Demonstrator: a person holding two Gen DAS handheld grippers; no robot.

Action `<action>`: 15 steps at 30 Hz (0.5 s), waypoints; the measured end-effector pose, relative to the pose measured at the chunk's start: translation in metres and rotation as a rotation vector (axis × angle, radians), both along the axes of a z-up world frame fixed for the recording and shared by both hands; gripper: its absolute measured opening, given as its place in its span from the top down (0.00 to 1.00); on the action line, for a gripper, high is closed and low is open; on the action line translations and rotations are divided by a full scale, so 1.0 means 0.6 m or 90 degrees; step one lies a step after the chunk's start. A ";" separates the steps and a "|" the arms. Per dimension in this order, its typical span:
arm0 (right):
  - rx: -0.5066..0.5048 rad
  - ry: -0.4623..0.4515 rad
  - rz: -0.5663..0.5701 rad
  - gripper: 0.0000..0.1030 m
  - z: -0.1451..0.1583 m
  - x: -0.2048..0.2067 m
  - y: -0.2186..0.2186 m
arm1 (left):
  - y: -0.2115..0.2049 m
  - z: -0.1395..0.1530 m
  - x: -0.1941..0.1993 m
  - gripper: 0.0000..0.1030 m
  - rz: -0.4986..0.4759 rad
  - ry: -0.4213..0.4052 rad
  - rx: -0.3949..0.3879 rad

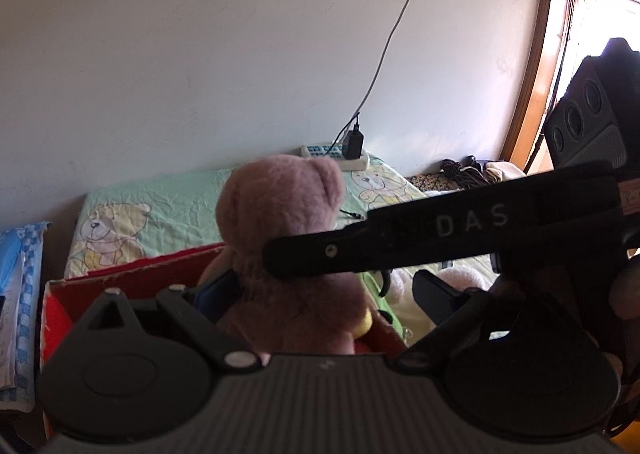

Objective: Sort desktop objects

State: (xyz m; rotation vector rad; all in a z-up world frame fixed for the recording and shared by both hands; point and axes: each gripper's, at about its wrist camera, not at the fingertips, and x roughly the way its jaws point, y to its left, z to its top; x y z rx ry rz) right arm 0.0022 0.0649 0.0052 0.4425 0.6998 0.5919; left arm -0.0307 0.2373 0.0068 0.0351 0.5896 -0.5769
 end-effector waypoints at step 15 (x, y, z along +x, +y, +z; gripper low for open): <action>-0.122 0.071 -0.056 0.78 -0.072 0.047 0.065 | 0.034 -0.118 0.084 0.09 -0.041 0.137 0.036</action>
